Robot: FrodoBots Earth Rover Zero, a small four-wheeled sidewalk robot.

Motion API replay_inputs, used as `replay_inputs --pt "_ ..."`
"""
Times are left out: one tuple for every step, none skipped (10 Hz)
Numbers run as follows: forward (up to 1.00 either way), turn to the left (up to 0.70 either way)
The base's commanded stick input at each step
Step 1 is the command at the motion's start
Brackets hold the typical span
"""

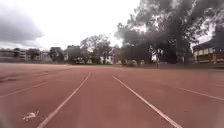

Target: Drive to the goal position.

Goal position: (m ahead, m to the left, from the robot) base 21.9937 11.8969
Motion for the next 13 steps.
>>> replay_inputs --pt "0.45 0.00" --pt "0.45 0.00" --pt "0.45 0.00" --pt "0.45 0.10" --pt "0.45 0.27" --pt "0.45 0.27" --pt "0.45 0.27" --pt "0.45 0.27" --pt "0.45 0.27" --pt "0.45 0.27" --pt "0.45 0.27" --pt "0.45 0.27" --pt "0.45 0.27"
